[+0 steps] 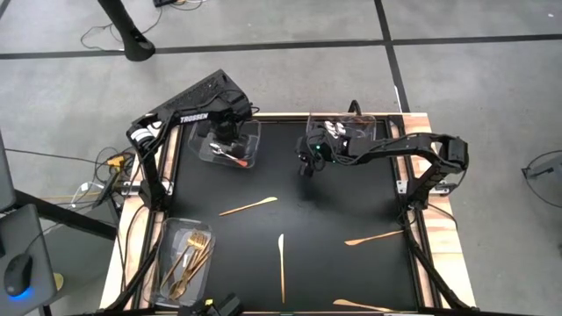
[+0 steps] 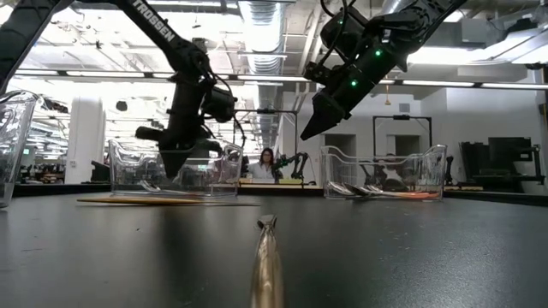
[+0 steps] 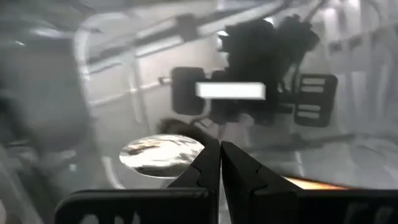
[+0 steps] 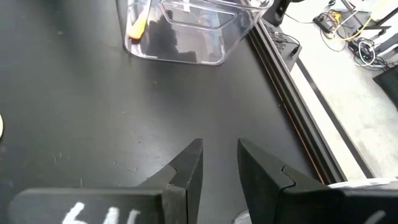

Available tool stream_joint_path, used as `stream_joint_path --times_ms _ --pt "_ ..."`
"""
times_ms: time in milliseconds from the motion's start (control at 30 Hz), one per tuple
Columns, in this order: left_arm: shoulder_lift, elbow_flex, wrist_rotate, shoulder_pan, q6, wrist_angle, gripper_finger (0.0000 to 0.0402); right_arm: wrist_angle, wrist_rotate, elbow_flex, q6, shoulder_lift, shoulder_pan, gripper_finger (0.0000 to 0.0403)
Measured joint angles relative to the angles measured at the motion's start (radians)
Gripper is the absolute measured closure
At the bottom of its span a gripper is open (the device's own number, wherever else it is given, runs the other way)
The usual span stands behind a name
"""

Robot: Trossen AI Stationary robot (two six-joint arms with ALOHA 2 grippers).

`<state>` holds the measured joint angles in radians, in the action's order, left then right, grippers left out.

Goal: Sort silverware by color (type)
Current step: Remove the silver and orange spoon from the top left transparent bin

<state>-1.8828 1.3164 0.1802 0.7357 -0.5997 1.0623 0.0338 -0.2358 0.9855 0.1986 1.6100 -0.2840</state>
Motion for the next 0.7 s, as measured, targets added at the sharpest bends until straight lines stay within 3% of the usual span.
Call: stream_joint_path --times_ms 300,567,700 --pt "0.000 -0.093 -0.097 -0.012 -0.034 -0.028 0.0401 -0.003 0.000 0.000 0.000 0.000 0.000 0.0280" --pt "0.005 -0.123 -0.096 -0.013 -0.033 -0.063 0.0401 -0.003 0.001 0.000 0.001 0.000 0.000 0.0280" --pt "0.005 -0.123 -0.045 -0.014 -0.035 -0.110 0.0401 -0.004 0.001 0.000 0.000 0.000 0.000 0.0280"
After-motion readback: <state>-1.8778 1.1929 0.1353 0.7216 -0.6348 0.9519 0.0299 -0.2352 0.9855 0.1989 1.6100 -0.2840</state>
